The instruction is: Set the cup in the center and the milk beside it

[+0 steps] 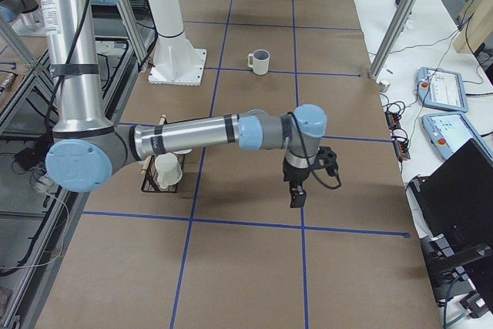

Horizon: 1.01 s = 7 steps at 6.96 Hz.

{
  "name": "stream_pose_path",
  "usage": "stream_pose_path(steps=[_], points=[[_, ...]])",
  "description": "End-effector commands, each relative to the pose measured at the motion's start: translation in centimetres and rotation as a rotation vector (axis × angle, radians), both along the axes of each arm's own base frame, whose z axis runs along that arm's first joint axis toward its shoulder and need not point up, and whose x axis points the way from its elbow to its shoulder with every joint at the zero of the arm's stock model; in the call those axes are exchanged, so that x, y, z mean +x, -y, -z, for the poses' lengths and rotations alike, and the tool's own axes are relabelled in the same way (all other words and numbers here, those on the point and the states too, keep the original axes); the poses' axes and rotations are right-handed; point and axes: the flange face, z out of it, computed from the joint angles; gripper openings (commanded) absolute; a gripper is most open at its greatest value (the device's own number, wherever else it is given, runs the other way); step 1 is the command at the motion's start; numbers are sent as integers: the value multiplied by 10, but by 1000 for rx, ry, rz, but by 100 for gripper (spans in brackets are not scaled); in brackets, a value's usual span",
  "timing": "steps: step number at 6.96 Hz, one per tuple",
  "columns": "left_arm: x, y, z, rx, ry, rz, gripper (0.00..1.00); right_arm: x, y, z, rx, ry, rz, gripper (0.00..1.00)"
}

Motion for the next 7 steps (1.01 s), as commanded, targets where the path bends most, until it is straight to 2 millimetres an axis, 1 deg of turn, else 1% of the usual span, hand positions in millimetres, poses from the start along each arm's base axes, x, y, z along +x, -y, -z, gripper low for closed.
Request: stream_pose_path(steps=[1,2,3,4,6,7], points=[[-12,11,-18,-43,10,-13,99,14,-36,-33,21,5,-25,100],[-13,31,-37,-58,8,-15,99,15,-36,-35,22,-4,-26,100],[-13,36,-58,-52,10,-15,99,15,-37,-39,15,-3,-26,100],[-11,35,-72,-43,10,-16,99,14,-37,-39,16,-3,-23,100],[-11,36,-69,-42,9,-9,99,14,-38,-41,13,-4,-23,100],[-11,36,-63,-63,-6,19,99,14,-38,-42,12,-4,-23,100]])
